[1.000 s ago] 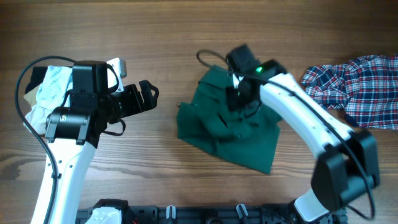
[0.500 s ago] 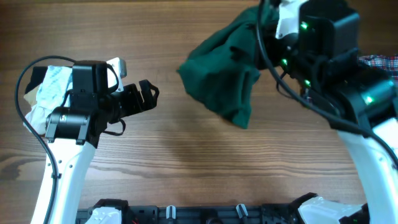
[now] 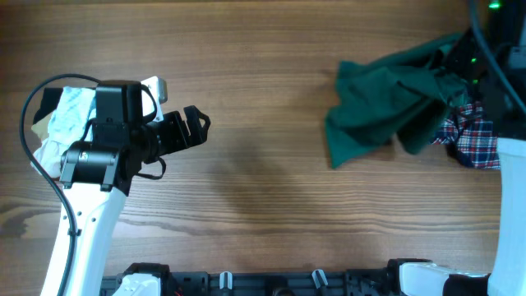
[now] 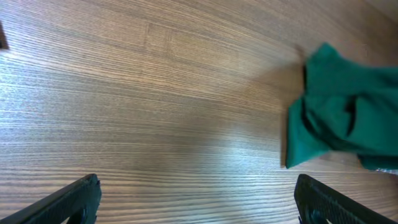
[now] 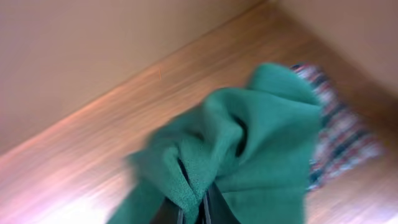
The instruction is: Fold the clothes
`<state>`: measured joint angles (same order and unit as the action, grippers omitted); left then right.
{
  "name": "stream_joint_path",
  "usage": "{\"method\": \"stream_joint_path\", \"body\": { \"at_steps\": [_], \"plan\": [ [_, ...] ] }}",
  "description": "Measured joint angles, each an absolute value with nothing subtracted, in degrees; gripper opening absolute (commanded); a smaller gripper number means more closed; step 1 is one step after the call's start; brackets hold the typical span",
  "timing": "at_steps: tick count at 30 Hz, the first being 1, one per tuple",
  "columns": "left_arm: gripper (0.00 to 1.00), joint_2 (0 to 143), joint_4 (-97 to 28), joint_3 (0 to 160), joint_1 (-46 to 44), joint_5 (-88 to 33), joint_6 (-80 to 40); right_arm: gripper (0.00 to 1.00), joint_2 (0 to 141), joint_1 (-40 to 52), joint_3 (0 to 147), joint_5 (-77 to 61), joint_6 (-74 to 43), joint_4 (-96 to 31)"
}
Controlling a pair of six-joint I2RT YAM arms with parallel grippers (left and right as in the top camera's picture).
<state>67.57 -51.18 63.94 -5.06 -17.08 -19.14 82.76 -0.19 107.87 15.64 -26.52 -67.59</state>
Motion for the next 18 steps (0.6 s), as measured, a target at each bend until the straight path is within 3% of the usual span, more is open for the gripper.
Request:
{"method": "stream_joint_path", "body": {
  "at_steps": [3,5,8,12,14,18],
  "plan": [
    [1.00,67.57,-50.52,63.94,-5.06,-17.08,-19.14,0.07,82.85,3.03,107.94,-1.54,-25.96,-63.66],
    [1.00,67.57,-50.00,63.94,-5.06,-17.08,-19.14,0.36,83.42,8.43,108.05,-8.51,-26.44,-63.18],
    [1.00,67.57,-49.89,63.94,-5.06,-17.08,-19.14,0.35,86.56,17.58,108.16,-12.73,-27.97,-62.87],
    [1.00,67.57,-50.06,63.94,-5.06,-17.76,-18.90,0.38,92.31,23.57,108.20,-8.97,-28.53,-63.66],
    [1.00,67.57,-50.52,63.94,-5.06,-19.05,-18.26,0.49,92.97,23.16,108.18,-4.34,-28.62,-65.21],
    [0.99,67.57,-50.39,63.94,-5.28,-21.15,-17.50,0.60,92.90,21.37,108.20,3.51,-28.47,-69.71]
  ]
}}
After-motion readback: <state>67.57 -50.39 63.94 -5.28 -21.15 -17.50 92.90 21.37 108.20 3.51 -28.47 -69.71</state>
